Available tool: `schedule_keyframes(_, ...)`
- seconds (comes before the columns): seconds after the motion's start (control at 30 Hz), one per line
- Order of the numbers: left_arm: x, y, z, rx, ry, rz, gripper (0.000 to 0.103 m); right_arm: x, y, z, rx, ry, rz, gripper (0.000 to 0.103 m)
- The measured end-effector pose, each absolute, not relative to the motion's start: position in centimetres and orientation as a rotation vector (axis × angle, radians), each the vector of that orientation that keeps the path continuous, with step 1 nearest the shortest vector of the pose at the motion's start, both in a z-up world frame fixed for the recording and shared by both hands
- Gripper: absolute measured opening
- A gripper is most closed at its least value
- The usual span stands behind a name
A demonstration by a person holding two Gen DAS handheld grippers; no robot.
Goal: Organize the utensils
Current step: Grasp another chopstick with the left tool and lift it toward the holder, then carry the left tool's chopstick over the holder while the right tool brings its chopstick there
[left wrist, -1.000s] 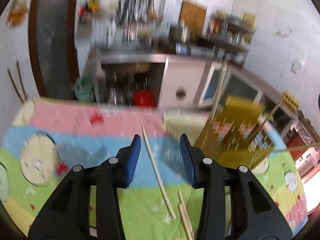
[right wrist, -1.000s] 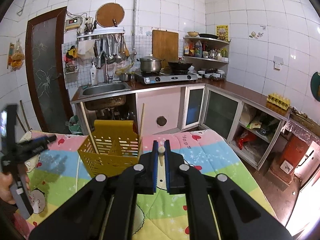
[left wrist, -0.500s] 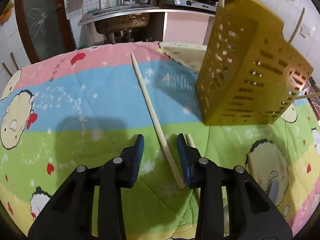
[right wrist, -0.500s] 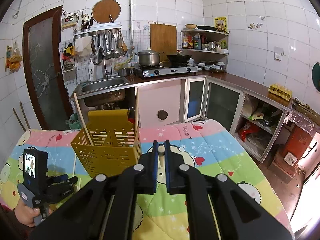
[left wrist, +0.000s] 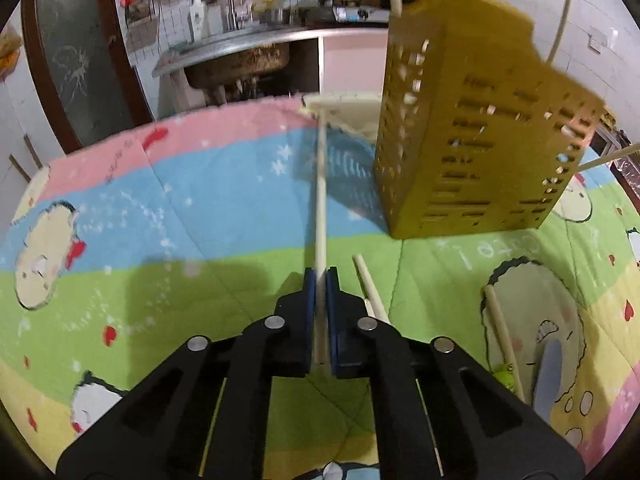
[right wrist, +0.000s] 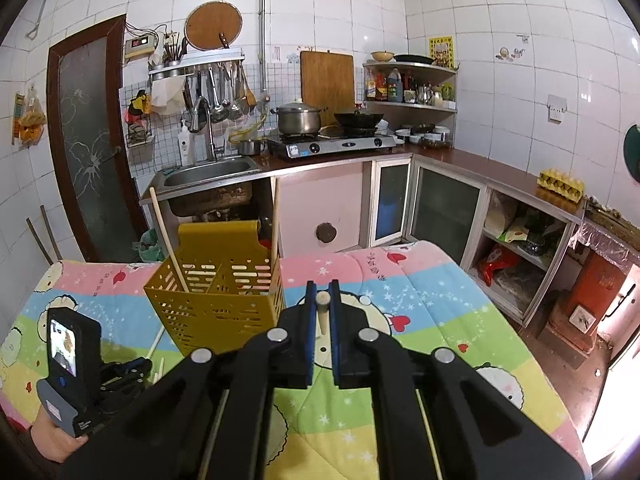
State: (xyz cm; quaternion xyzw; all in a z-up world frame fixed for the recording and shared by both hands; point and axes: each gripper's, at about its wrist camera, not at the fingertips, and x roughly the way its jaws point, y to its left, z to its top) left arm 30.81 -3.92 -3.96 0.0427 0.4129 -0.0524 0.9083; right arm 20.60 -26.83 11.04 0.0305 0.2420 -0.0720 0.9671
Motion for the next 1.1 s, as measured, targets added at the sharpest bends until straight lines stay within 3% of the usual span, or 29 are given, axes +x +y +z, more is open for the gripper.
schedule_keyframes(0.57,28.4,-1.9,9.6,0.032,0.586,-0.179,0.004,19.7,-26.5,13.3,0.053,0.44,-0.145,0.006)
schedule_keyframes(1.1,26.1,-2.1,20.1,-0.015,0.368,-0.2,0.004,18.5,-25.1,19.2,0.004,0.344,-0.147,0.006)
